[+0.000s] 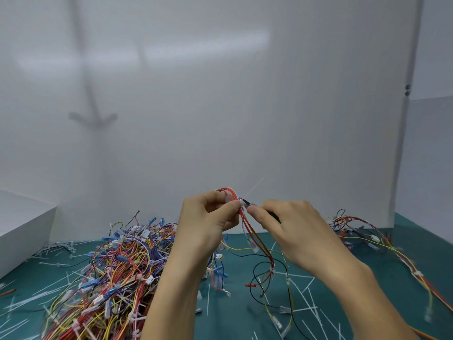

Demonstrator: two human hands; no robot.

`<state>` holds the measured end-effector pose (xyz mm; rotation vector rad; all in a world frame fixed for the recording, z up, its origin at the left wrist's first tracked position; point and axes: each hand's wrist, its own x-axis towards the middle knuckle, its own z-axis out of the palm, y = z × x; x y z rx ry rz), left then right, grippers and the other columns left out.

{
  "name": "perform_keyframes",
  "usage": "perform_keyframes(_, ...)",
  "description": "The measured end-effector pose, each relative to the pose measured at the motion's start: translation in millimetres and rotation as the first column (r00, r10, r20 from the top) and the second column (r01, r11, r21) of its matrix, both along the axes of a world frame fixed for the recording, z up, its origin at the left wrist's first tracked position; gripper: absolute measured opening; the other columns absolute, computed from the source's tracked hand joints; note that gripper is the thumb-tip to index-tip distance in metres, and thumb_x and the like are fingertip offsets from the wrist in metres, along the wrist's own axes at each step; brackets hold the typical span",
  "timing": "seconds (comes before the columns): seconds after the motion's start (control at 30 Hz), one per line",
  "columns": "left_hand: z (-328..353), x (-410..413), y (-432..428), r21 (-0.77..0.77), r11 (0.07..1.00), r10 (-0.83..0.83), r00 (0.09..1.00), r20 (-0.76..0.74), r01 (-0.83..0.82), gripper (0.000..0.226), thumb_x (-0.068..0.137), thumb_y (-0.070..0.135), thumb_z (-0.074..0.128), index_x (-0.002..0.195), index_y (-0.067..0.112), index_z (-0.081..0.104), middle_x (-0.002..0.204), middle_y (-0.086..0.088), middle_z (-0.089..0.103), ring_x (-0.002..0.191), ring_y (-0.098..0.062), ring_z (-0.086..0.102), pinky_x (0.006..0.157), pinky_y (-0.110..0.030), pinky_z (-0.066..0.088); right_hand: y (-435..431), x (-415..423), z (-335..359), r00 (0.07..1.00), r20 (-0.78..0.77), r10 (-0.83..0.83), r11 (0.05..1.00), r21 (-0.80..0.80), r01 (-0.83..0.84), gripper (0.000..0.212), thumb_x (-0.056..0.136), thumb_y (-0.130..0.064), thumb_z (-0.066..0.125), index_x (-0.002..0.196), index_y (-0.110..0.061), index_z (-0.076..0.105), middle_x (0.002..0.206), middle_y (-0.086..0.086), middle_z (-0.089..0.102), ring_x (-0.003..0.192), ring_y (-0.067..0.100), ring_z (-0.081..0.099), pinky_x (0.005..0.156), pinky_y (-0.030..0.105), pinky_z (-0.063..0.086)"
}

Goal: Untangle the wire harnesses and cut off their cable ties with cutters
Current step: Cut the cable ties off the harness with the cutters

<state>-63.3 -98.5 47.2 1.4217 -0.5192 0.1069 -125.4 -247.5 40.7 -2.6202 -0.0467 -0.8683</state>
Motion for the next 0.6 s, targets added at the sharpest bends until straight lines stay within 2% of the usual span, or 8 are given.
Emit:
perform_keyframes(0.1,-0.1,0.4,0.2,0.002,1.0,-0.001,1.0,-0.002,0.001,0.013,0.086,-0.001,0.069,0.08,-0.012,0.065,0.06,-0.007,0.063,0.057,-0.015,0.057,0.071,-0.031,0.06,-0.4,-0.1,-0.1,1.0,-0.002,-0.004,1.0,0.008,0.004,0.063,0.089,-0.07,0.022,0.068,-0.019,0.05,0.06,0.0,0.051,0.062,0.019,0.05,0.057,0.033,0.037)
perform_keyframes(0.23,-0.5,0.5,0.2,0.006,1.0,0.005,1.0,0.001,-0.005,0.013,0.085,-0.001,0.07,0.08,-0.012,0.065,0.066,-0.013,0.062,0.061,-0.018,0.057,0.072,-0.033,0.06,-0.2,-0.2,-0.7,1.0,-0.013,0.006,0.999,0.033,-0.005,0.07,0.087,-0.071,0.019,0.074,-0.015,0.059,0.068,0.004,0.062,0.07,0.023,0.056,0.067,0.04,0.046)
perform_keyframes(0.33,-0.7,1.3,0.9,0.007,1.0,0.013,1.0,-0.001,-0.013,0.015,0.085,-0.001,0.07,0.081,-0.014,0.064,0.066,-0.014,0.06,0.062,-0.019,0.055,0.073,-0.034,0.06,3.1,0.4,0.1,1.0,-0.021,0.006,0.999,0.053,-0.005,0.069,0.089,-0.067,0.023,0.074,-0.012,0.061,0.063,0.006,0.058,0.067,0.023,0.054,0.064,0.036,0.042)
perform_keyframes(0.4,-0.8,1.7,1.6,0.011,1.0,0.016,1.0,-0.009,-0.016,0.016,0.085,-0.001,0.07,0.083,-0.015,0.063,0.067,-0.015,0.058,0.062,-0.019,0.054,0.072,-0.032,0.06,5.9,1.0,0.0,0.998,-0.053,0.02,0.996,0.088,-0.016,0.063,0.095,-0.061,0.027,0.069,-0.015,0.061,0.055,0.002,0.052,0.06,0.017,0.05,0.061,0.031,0.04)
perform_keyframes(0.47,-0.7,2.2,2.2,0.018,1.0,0.019,1.0,-0.013,-0.018,0.015,0.087,-0.002,0.068,0.083,-0.016,0.063,0.068,-0.016,0.058,0.063,-0.021,0.055,0.069,-0.028,0.06,6.9,2.9,-1.0,0.994,-0.097,0.06,0.985,0.165,-0.043,0.058,0.101,-0.054,0.031,0.063,-0.02,0.06,0.052,-0.002,0.053,0.056,0.011,0.05,0.063,0.031,0.042)
perform_keyframes(0.6,-0.4,3.3,3.3,0.011,1.0,0.017,0.999,-0.031,-0.016,0.016,0.088,-0.003,0.066,0.085,-0.019,0.061,0.072,-0.019,0.059,0.066,-0.022,0.055,0.065,-0.024,0.059,4.5,5.8,-0.8,0.988,-0.076,0.135,0.883,0.461,-0.085,0.061,0.099,-0.056,0.032,0.071,-0.016,0.068,0.061,0.0,0.068,0.052,0.005,0.058,0.063,0.029,0.046)
